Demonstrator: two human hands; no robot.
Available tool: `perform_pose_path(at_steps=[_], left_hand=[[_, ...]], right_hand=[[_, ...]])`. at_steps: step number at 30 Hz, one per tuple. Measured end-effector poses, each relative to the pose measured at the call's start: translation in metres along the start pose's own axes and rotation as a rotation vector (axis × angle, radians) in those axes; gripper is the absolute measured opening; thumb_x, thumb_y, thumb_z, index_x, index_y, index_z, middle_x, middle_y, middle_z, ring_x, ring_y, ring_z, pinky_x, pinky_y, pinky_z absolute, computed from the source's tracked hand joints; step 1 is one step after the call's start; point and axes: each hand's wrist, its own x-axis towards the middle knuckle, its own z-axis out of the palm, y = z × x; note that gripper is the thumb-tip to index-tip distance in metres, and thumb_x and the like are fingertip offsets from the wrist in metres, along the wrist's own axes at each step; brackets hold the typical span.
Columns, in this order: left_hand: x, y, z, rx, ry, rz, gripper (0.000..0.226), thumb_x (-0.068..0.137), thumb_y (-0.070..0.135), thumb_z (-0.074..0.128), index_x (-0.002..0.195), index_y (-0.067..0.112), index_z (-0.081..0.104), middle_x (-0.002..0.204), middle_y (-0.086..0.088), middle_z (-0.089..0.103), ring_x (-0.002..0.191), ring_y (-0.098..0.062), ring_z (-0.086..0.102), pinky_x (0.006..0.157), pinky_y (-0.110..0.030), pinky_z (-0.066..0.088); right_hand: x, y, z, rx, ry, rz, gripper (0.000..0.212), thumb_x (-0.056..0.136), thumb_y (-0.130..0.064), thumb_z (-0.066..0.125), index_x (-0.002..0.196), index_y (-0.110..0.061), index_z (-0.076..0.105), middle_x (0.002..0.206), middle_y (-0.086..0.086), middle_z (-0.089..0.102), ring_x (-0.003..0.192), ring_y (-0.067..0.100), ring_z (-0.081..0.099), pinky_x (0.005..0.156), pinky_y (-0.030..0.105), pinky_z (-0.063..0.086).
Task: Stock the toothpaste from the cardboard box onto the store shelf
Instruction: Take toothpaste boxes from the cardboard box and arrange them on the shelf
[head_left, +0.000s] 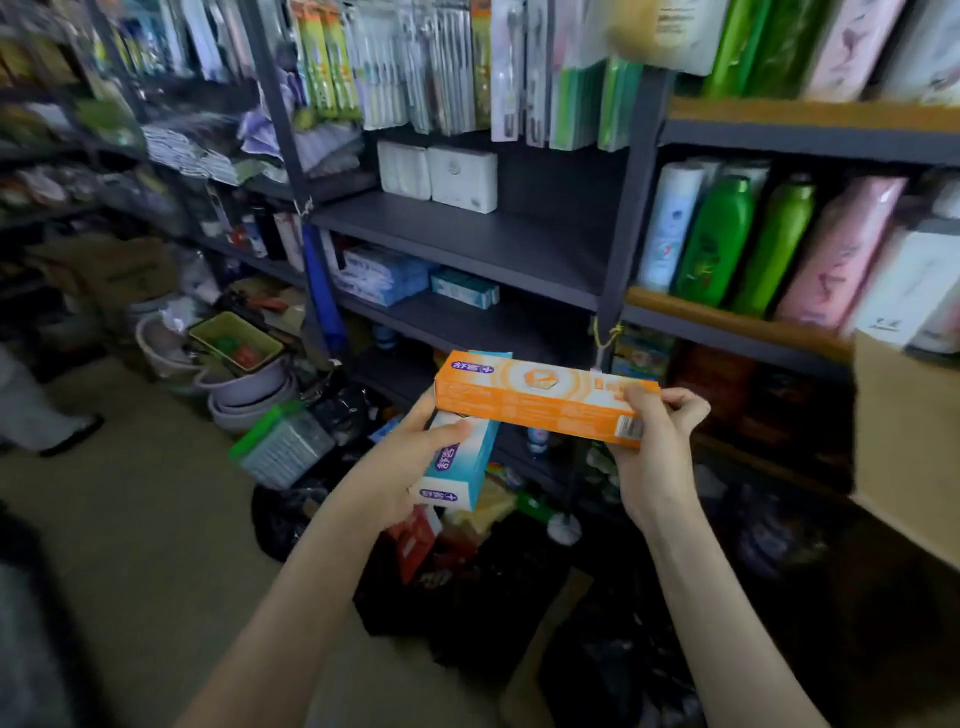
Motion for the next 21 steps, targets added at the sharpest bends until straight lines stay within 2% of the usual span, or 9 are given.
perform_pose_path(at_steps=[3, 6, 9, 13, 17, 21], left_hand=[[0.026, 0.006, -0.059, 0.004, 0.038, -0.018, 0.040, 0.098, 0.017, 0.055, 0.123, 0.048, 0.052, 0.100, 0.005, 0.073, 0.077, -0.015, 0.072, 0.054, -0.028, 0.052], [0.054, 0.011, -0.102, 0.027, 0.059, -0.029, 0.042, 0.097, 0.017, 0.056, 0.127, 0.046, 0.049, 0.101, 0.006, 0.072, 0.076, -0.014, 0.072, 0.052, -0.026, 0.052], [0.082, 0.012, -0.132, 0.058, 0.042, -0.037, 0.043, 0.098, 0.016, 0.054, 0.128, 0.045, 0.048, 0.103, 0.006, 0.072, 0.078, -0.012, 0.071, 0.052, -0.026, 0.052], [0.129, 0.014, -0.162, 0.063, 0.055, -0.082, 0.043, 0.097, 0.017, 0.057, 0.128, 0.044, 0.045, 0.097, 0.005, 0.070, 0.066, -0.009, 0.070, 0.046, -0.024, 0.050], [0.189, 0.019, -0.196, 0.107, 0.043, -0.095, 0.047, 0.096, 0.016, 0.057, 0.131, 0.044, 0.041, 0.101, 0.004, 0.069, 0.074, -0.013, 0.069, 0.048, -0.024, 0.050], [0.262, 0.027, -0.234, 0.144, -0.008, -0.089, 0.056, 0.096, 0.014, 0.058, 0.141, 0.040, 0.038, 0.103, 0.004, 0.072, 0.078, -0.015, 0.072, 0.051, -0.025, 0.051]], right_hand=[[0.014, 0.039, 0.052, -0.164, -0.025, 0.013, 0.030, 0.096, -0.020, 0.052, 0.086, -0.029, 0.025, 0.099, 0.003, 0.041, 0.075, 0.016, 0.055, 0.060, 0.035, 0.046], [0.030, 0.067, 0.092, -0.202, -0.042, 0.066, 0.026, 0.096, -0.022, 0.053, 0.090, -0.029, 0.029, 0.100, 0.006, 0.043, 0.077, 0.021, 0.056, 0.051, 0.033, 0.046], [0.047, 0.088, 0.121, -0.167, 0.007, 0.190, 0.012, 0.095, -0.022, 0.056, 0.103, -0.020, 0.047, 0.097, 0.007, 0.055, 0.077, 0.020, 0.058, 0.055, 0.032, 0.046], [0.077, 0.114, 0.157, -0.182, -0.002, 0.217, 0.023, 0.095, -0.021, 0.057, 0.112, -0.006, 0.060, 0.090, 0.005, 0.062, 0.075, 0.017, 0.060, 0.057, 0.029, 0.050], [0.121, 0.145, 0.188, -0.213, -0.022, 0.276, 0.014, 0.096, -0.024, 0.056, 0.104, -0.015, 0.063, 0.090, 0.005, 0.062, 0.076, 0.018, 0.059, 0.062, 0.030, 0.052], [0.180, 0.183, 0.218, -0.178, -0.047, 0.343, 0.017, 0.097, -0.023, 0.054, 0.109, -0.012, 0.058, 0.091, 0.009, 0.059, 0.071, 0.023, 0.059, 0.058, 0.033, 0.052]])
